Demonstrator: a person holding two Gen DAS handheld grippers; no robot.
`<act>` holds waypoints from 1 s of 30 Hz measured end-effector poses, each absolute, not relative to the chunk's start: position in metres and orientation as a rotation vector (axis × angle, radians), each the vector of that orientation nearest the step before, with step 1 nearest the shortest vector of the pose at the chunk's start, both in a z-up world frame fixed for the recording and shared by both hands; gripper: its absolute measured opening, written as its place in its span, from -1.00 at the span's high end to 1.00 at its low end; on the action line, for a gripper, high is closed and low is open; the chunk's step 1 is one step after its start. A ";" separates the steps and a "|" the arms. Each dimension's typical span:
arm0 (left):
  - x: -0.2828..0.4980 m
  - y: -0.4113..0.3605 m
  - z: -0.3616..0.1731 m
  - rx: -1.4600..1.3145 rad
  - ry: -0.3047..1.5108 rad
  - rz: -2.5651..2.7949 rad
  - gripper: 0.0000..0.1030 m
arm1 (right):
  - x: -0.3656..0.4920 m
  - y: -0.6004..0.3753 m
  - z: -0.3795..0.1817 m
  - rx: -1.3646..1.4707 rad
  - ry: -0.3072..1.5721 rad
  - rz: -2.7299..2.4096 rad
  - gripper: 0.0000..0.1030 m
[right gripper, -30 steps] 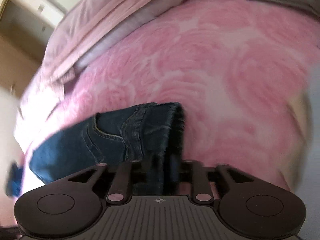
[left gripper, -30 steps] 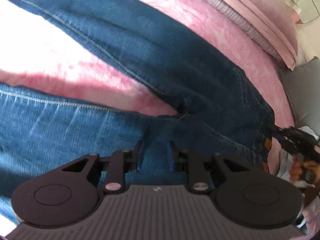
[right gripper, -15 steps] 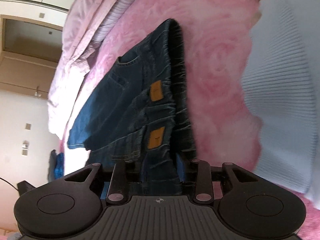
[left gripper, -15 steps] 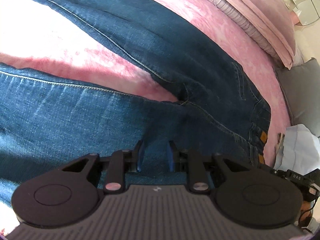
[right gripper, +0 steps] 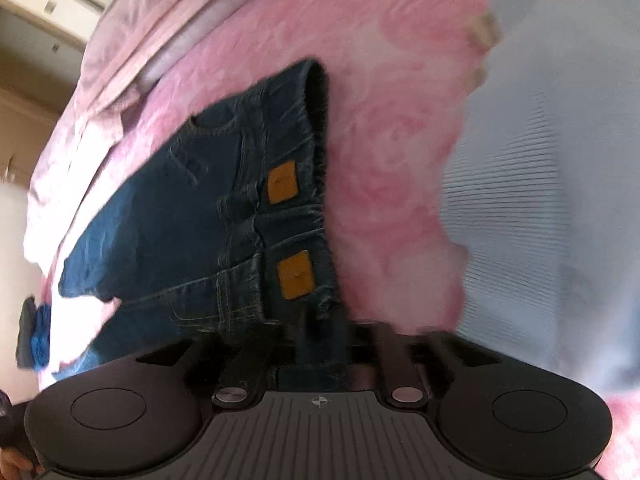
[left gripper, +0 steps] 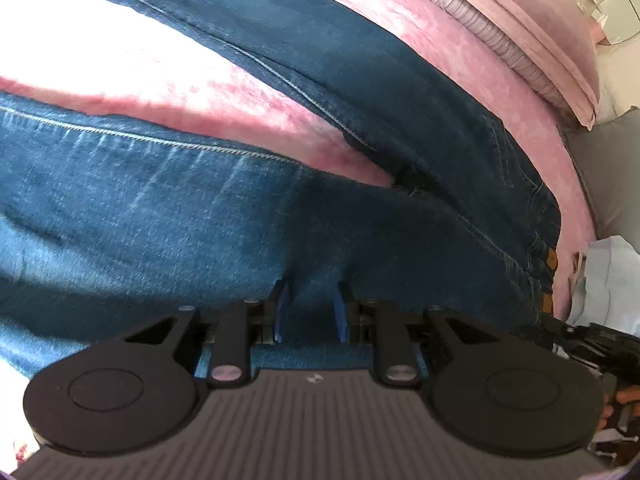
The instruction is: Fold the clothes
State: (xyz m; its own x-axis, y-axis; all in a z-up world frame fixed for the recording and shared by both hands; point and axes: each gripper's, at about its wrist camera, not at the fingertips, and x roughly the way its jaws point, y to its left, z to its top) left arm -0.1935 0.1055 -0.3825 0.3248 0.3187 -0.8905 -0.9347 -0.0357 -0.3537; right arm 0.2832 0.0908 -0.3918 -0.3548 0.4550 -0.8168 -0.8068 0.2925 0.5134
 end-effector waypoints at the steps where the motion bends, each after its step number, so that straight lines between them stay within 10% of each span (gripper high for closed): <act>1: -0.196 0.103 -0.382 -1.190 0.679 1.145 0.63 | 0.284 0.082 -0.384 -0.362 1.358 1.348 -0.10; 16: -0.220 0.077 -0.380 -1.213 0.684 1.169 0.63 | 0.285 -0.003 -0.389 -0.216 1.599 1.406 -0.17; 17: -0.219 0.077 -0.380 -1.209 0.686 1.165 0.63 | 0.287 -0.005 -0.390 -0.220 1.609 1.412 -0.14; 19: -0.219 0.074 -0.380 -1.207 0.693 1.161 0.63 | 0.285 -0.005 -0.387 -0.333 1.559 1.409 0.89; 30: -0.215 0.066 -0.384 -1.164 0.732 1.146 0.63 | 0.254 -0.001 -0.370 -0.676 1.297 1.306 0.81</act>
State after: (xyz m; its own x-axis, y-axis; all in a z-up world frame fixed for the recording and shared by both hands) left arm -0.2149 0.0655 -0.3845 0.2969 0.3010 -0.9062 -0.9488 -0.0141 -0.3156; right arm 0.2538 -0.0007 -0.3698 -0.2165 0.3014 -0.9286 -0.9307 0.2234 0.2895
